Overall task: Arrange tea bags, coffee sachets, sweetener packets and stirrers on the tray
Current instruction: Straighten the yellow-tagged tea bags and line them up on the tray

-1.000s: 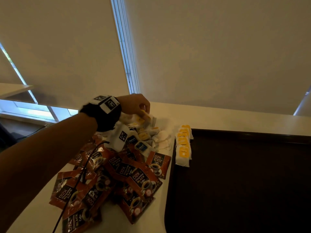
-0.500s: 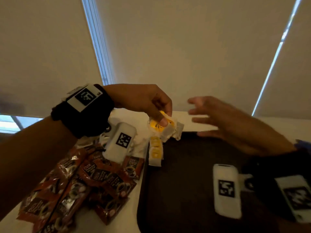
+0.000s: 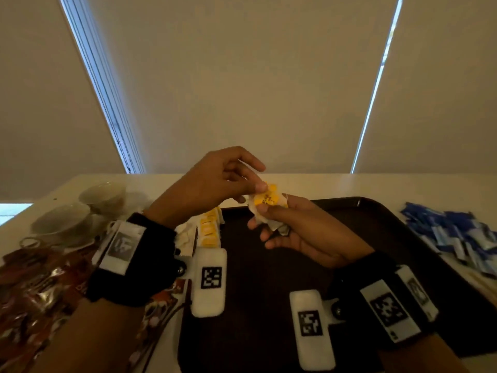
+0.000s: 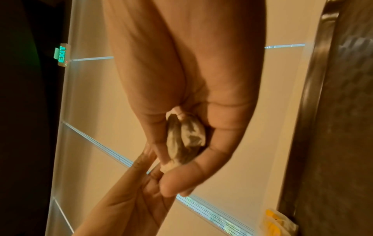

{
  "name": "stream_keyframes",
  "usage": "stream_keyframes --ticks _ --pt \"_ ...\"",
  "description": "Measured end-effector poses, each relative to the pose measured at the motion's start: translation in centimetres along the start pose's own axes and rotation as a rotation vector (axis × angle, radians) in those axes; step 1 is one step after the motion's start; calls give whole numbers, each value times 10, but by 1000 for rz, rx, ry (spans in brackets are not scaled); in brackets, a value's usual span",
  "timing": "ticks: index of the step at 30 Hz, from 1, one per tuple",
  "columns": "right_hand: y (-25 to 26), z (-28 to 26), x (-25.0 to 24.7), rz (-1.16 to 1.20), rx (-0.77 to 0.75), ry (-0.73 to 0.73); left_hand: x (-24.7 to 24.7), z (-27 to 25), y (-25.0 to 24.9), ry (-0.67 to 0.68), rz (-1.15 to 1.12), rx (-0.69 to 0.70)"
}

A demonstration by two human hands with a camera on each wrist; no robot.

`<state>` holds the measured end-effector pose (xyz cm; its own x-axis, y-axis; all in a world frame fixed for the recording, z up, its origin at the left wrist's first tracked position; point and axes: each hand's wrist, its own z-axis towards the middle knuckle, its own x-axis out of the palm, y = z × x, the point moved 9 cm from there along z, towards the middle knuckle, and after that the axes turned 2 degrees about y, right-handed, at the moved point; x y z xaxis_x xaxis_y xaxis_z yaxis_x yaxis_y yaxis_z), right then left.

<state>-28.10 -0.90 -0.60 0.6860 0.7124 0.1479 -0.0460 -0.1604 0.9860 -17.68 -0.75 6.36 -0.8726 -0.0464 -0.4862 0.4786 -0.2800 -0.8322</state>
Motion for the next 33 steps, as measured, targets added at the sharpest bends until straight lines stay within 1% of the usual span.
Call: stream_keyframes --ticks 2,3,7,12,14,18,20,25,30,33 --pt "0 4 0 15 -2 3 -8 -3 8 -104 3 13" --pt "0 7 0 19 -8 8 -9 -4 11 -126 7 14" --pt "6 20 5 31 -39 12 -9 -2 19 -123 -11 13" --pt "7 31 9 114 -69 -14 -27 -4 27 -223 -32 -19" --pt "4 32 10 165 -67 -15 -29 -6 26 -212 -2 -30" --pt "-3 34 6 269 -25 -25 -13 -4 30 -74 41 -99" --pt "-4 35 4 285 -19 -42 -4 -3 34 -37 75 -121" --pt "-4 32 -4 271 -26 -116 -5 -3 32 -53 40 -91" --pt "-3 30 -6 264 -46 -138 -3 -4 30 -70 -38 -89" --pt "-4 30 -5 264 -56 -138 -3 -3 23 -116 8 -45"
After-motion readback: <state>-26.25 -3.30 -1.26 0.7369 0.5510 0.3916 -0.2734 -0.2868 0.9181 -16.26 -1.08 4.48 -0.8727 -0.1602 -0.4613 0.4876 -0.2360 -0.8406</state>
